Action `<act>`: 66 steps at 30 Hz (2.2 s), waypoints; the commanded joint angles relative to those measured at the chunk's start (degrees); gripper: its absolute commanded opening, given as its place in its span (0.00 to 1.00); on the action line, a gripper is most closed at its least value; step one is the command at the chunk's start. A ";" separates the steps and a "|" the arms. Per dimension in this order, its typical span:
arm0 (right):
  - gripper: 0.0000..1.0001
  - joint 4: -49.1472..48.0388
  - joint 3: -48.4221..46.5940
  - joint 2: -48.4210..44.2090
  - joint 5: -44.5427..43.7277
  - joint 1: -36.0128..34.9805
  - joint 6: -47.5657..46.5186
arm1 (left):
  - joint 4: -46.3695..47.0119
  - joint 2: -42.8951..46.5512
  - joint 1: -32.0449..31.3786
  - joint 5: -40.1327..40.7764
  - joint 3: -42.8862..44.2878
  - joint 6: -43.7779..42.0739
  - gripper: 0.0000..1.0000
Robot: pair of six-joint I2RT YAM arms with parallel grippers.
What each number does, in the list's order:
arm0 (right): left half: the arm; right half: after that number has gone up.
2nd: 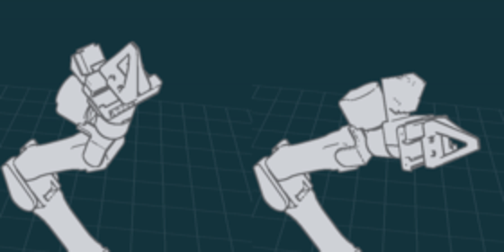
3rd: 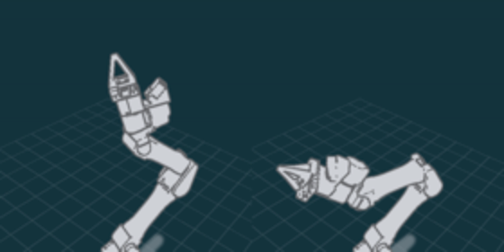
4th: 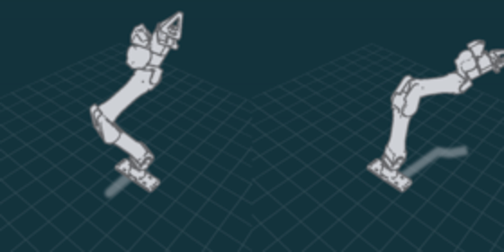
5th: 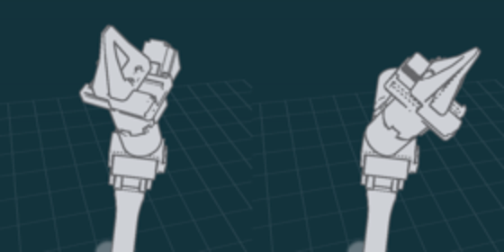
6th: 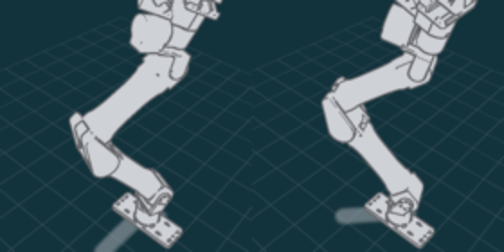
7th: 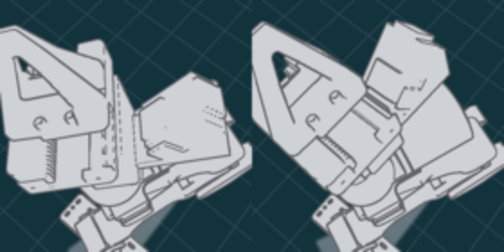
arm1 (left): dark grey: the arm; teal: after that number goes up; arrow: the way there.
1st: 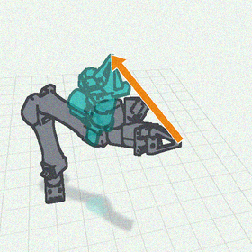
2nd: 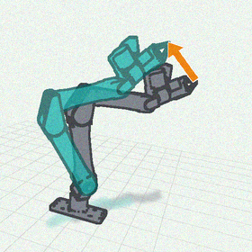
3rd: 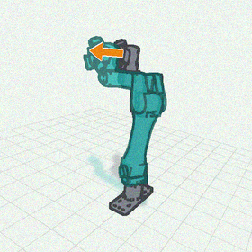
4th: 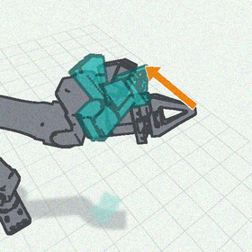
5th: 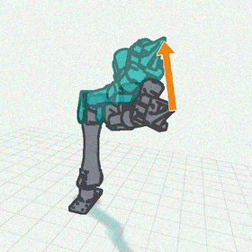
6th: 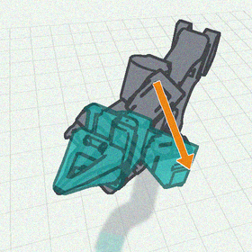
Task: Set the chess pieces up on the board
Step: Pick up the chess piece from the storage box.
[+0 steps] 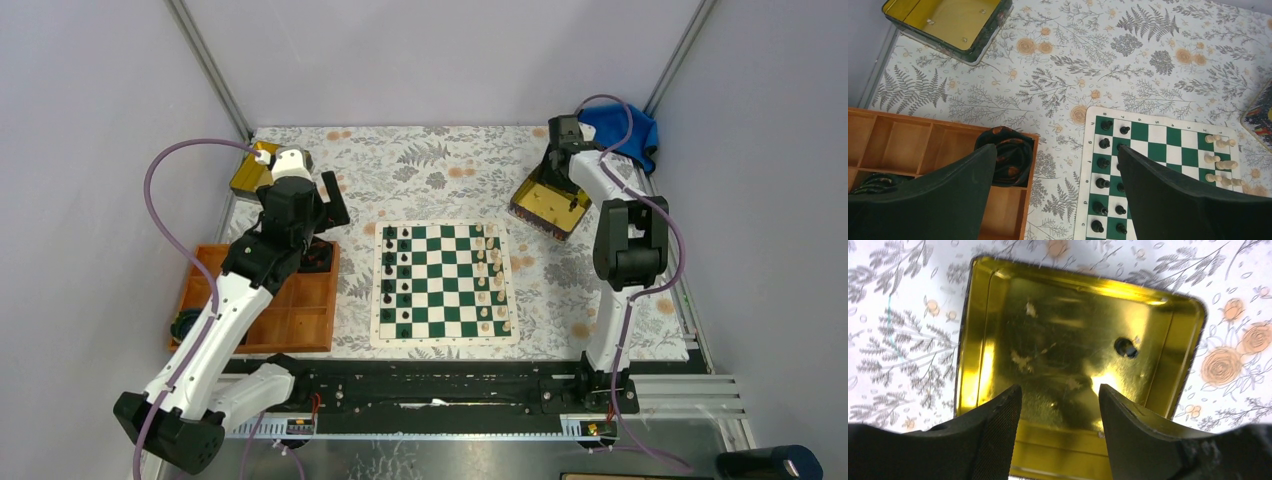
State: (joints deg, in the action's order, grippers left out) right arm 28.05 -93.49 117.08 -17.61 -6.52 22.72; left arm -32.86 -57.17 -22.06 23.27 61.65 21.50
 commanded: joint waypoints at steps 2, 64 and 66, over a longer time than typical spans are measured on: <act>0.65 1.48 -5.01 1.85 -2.63 2.90 -0.38 | 0.48 0.35 0.23 2.23 -0.56 -0.75 0.99; 0.04 1.32 -4.12 5.30 1.85 8.30 -1.10 | 0.68 -0.93 0.22 3.57 -2.77 -1.19 0.99; 0.03 1.30 -4.23 4.20 2.72 8.20 -1.10 | 0.74 -0.65 0.18 3.76 -2.85 -1.28 0.99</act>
State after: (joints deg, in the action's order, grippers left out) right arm 29.39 -96.57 123.92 -16.84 1.63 21.85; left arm -33.30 -58.43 -22.06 25.17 59.31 21.04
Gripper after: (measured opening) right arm 0.179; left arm 0.989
